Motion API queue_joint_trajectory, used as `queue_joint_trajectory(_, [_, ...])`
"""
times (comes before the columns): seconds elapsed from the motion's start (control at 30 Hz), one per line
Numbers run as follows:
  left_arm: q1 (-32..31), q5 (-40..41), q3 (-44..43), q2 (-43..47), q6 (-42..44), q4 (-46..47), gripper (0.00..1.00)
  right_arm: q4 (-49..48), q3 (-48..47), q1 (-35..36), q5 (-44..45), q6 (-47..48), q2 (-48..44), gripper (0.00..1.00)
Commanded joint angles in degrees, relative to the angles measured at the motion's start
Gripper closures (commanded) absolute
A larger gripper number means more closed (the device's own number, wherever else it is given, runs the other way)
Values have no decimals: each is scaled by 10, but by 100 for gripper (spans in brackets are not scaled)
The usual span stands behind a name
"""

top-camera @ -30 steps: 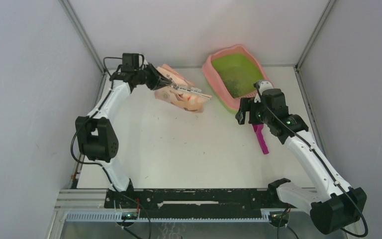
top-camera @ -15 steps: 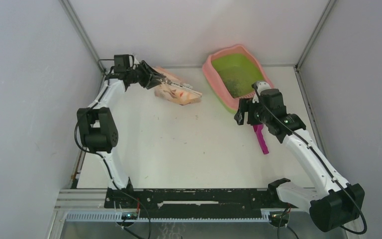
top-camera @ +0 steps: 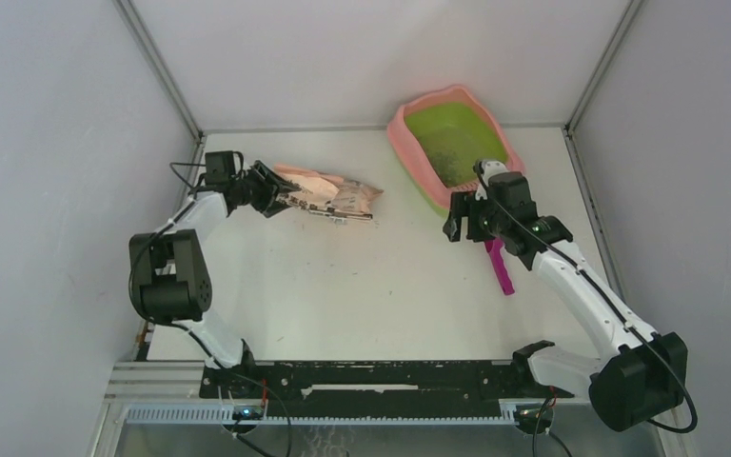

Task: Fill the litter box with clean litter
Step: Move the cat litter bag to the center of the board.

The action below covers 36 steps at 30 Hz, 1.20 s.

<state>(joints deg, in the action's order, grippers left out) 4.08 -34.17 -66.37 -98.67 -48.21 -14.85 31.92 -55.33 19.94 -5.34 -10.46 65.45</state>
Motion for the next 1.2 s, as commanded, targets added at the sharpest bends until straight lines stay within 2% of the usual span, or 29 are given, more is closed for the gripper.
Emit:
queue_joint_trajectory(0.0, [20,55,20,39,-24,47,43,-17,14,-25,42,-15,-2,13])
queue_joint_trajectory(0.1, [22,61,-15,7,-28,44,44,-17,30,-55,84,-18,10,8])
queue_joint_trajectory(0.23, [20,52,-72,-54,-35,45,51,-49,58,-75,134,-30,33,7])
queue_joint_trajectory(0.53, [18,44,-134,-123,-41,46,62,-112,73,-100,193,-36,106,8])
queue_joint_trajectory(0.67, [25,55,-216,-156,-28,-2,62,-130,65,-111,213,-20,130,9])
queue_joint_trajectory(0.83, [26,47,-331,-218,-19,-60,61,-153,62,-135,187,-16,165,10])
queue_joint_trajectory(0.9, [27,41,-356,-226,-9,-86,54,-158,58,-141,177,-17,183,12])
queue_joint_trajectory(0.93, [27,39,-355,-222,-6,-89,42,-162,56,-144,171,-18,191,15])
queue_joint_trajectory(0.97, [28,38,-345,-210,-4,-89,21,-165,53,-145,163,-18,198,18])
queue_joint_trajectory(1.03, [30,42,-320,-183,1,-87,3,-163,45,-144,154,-18,210,28])
queue_joint_trajectory(1.17, [38,45,-238,-118,-11,-51,0,-162,44,-133,153,-19,214,40])
